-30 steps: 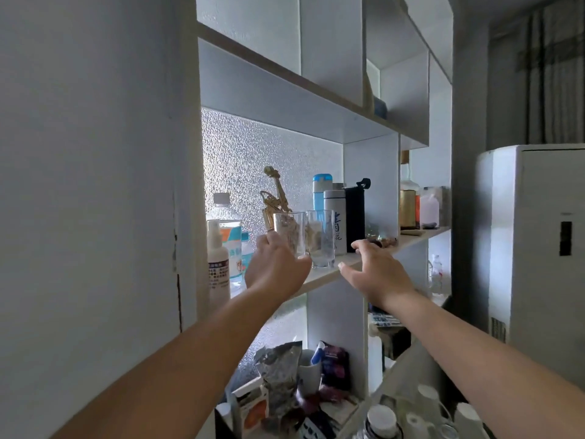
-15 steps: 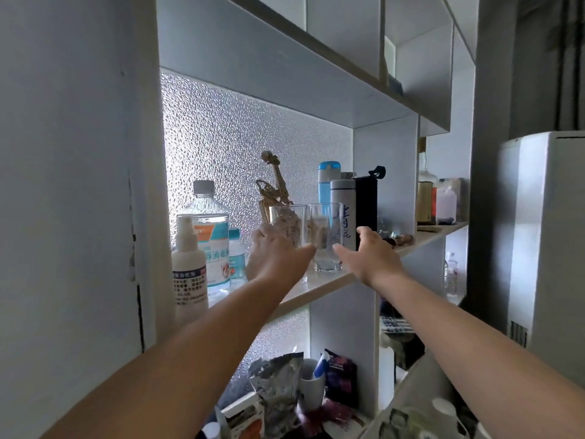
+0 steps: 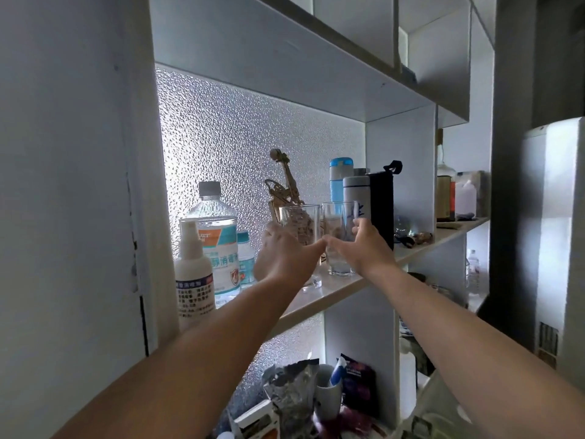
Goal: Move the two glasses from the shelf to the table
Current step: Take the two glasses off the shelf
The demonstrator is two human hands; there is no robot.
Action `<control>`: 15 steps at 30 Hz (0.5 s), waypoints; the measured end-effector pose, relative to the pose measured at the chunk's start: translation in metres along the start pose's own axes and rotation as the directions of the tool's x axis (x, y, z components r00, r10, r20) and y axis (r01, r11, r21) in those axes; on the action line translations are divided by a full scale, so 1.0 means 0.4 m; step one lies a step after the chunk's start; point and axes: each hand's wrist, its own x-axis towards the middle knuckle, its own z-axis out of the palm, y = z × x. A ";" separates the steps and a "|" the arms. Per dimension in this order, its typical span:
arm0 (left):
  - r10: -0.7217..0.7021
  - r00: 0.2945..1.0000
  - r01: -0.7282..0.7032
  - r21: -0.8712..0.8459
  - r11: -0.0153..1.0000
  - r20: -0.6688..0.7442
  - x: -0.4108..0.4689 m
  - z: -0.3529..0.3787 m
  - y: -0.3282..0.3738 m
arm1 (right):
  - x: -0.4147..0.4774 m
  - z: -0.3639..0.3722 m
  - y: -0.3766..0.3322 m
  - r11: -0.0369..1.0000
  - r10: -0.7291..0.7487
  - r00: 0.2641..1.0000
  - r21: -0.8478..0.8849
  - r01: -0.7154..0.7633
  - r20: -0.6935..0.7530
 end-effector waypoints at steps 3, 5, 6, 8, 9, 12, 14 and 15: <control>0.007 1.000 -0.007 0.012 1.000 -0.007 -0.004 -0.001 0.001 | 0.003 0.010 0.000 0.999 -0.018 1.000 0.049 0.018 -0.005; 0.013 1.000 -0.013 0.027 1.000 -0.002 -0.007 0.001 0.003 | 0.001 0.015 0.001 0.995 -0.024 1.000 0.096 0.026 -0.015; 0.014 1.000 -0.014 0.026 1.000 0.004 -0.009 0.001 0.004 | -0.003 0.015 0.001 0.993 -0.026 0.999 0.111 0.029 -0.026; 0.009 1.000 -0.009 -0.006 1.000 0.009 -0.010 0.001 0.009 | -0.010 0.015 0.001 0.991 -0.024 0.998 0.129 0.032 -0.061; 0.010 1.000 -0.009 -0.032 0.999 0.008 -0.012 0.001 0.010 | -0.015 0.013 0.001 0.990 -0.023 0.996 0.135 0.034 -0.083; 0.051 0.999 -0.049 -0.114 0.992 0.010 -0.026 0.000 0.013 | -0.032 0.001 0.011 0.990 -0.041 0.989 0.128 0.060 -0.145; 0.085 0.996 -0.085 -0.151 0.985 -0.012 -0.038 -0.003 0.017 | -0.048 -0.015 0.022 0.990 -0.069 0.978 0.108 0.092 -0.195; 0.094 0.995 -0.097 -0.168 0.981 -0.027 -0.043 -0.005 0.022 | -0.059 -0.025 0.027 0.989 -0.085 0.970 0.096 0.109 -0.226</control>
